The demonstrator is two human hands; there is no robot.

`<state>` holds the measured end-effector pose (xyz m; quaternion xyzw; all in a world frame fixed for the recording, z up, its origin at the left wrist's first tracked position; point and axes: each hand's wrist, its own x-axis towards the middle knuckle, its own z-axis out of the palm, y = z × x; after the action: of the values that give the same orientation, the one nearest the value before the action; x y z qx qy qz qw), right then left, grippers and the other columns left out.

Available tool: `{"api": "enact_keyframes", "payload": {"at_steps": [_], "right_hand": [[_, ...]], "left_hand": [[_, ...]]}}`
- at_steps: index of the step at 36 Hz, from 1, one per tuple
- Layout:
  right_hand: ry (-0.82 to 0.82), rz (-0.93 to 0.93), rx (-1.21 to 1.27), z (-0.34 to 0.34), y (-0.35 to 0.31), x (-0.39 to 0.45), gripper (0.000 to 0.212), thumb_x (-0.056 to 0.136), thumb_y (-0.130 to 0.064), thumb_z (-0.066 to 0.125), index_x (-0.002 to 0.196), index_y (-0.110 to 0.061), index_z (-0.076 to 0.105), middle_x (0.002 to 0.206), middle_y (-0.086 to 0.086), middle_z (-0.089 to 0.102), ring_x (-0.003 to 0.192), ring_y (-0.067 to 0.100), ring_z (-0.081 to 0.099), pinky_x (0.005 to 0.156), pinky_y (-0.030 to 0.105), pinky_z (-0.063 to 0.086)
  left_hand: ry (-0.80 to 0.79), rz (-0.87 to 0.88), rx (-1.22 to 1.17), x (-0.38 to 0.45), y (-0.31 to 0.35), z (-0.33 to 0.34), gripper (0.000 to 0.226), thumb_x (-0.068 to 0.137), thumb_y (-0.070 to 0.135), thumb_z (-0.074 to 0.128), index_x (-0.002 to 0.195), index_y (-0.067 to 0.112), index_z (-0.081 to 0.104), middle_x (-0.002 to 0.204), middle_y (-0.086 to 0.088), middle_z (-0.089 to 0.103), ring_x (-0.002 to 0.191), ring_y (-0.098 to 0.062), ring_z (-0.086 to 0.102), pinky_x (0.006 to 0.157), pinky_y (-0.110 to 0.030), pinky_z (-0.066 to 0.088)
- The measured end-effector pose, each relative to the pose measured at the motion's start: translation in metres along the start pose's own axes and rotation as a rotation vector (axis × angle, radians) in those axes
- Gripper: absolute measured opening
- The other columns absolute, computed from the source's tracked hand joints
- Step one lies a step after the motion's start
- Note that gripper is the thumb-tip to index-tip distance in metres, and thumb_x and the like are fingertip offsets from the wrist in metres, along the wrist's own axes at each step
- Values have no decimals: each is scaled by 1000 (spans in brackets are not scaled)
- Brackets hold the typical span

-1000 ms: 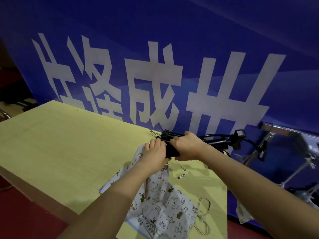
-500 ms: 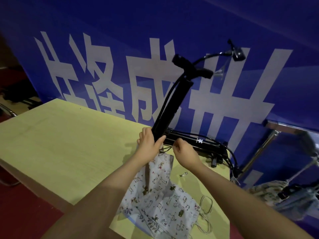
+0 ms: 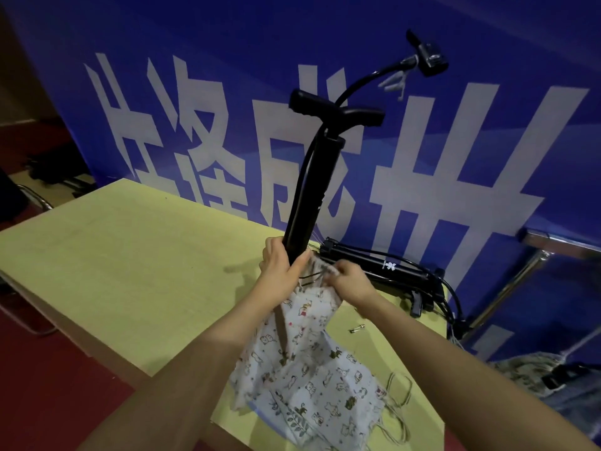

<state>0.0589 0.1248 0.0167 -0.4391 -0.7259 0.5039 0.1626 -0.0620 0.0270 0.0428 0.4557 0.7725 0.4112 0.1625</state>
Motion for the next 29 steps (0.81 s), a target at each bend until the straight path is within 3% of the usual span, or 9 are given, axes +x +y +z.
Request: {"api": "enact_keyframes", "payload": {"at_steps": [5, 8, 10, 14, 21, 26, 29], "right_hand": [[81, -34, 372, -16, -19, -3, 14, 96, -10, 47, 87, -10, 58, 93, 20, 65, 86, 34, 62, 79, 45, 51], [109, -91, 462, -24, -35, -6, 20, 95, -8, 45, 82, -11, 59, 85, 19, 63, 74, 28, 60, 70, 39, 49], [106, -156, 504, -29, -47, -8, 18, 94, -8, 46, 90, -14, 63, 89, 13, 65, 79, 23, 63, 73, 36, 50], [28, -264, 442, -38, -59, -7, 32, 92, -11, 55, 124, -13, 57, 113, 8, 64, 104, 20, 63, 87, 28, 51], [-84, -339, 390, -39, -73, -15, 30, 91, 0, 48, 115, -9, 63, 110, 10, 69, 104, 20, 66, 90, 28, 53], [-66, -327, 327, -39, -68, -16, 21, 84, 0, 58, 103, 3, 64, 97, 17, 66, 93, 31, 65, 84, 40, 52], [-75, -348, 338, -40, -68, -22, 21, 81, -13, 70, 101, -8, 64, 97, 3, 67, 92, 16, 66, 76, 22, 54]], "left_hand": [[11, 6, 12, -1, -2, 4, 46, 96, 40, 46, 125, 7, 32, 109, 2, 25, 113, -25, 40, 104, -48, 35], [22, -15, 1, -2, 0, 9, 46, 96, 39, 45, 124, 5, 31, 109, 1, 25, 114, -26, 40, 105, -49, 33], [36, -32, -15, -3, 1, 13, 47, 96, 39, 45, 124, 4, 32, 109, 1, 25, 113, -28, 41, 104, -50, 33], [51, -29, -29, -3, 4, 17, 47, 96, 37, 47, 126, 4, 33, 118, -5, 31, 116, -28, 42, 104, -48, 34], [51, 51, 33, 0, 1, 14, 50, 95, 31, 50, 135, 10, 29, 129, -7, 32, 124, -26, 35, 104, -40, 27], [35, 64, 147, 6, -4, 8, 50, 93, 25, 54, 135, 10, 32, 132, -7, 34, 128, -26, 32, 105, -42, 27], [37, 58, 229, 10, -4, 3, 47, 91, 32, 56, 130, 12, 39, 128, -6, 40, 125, -27, 36, 101, -41, 31]]}}
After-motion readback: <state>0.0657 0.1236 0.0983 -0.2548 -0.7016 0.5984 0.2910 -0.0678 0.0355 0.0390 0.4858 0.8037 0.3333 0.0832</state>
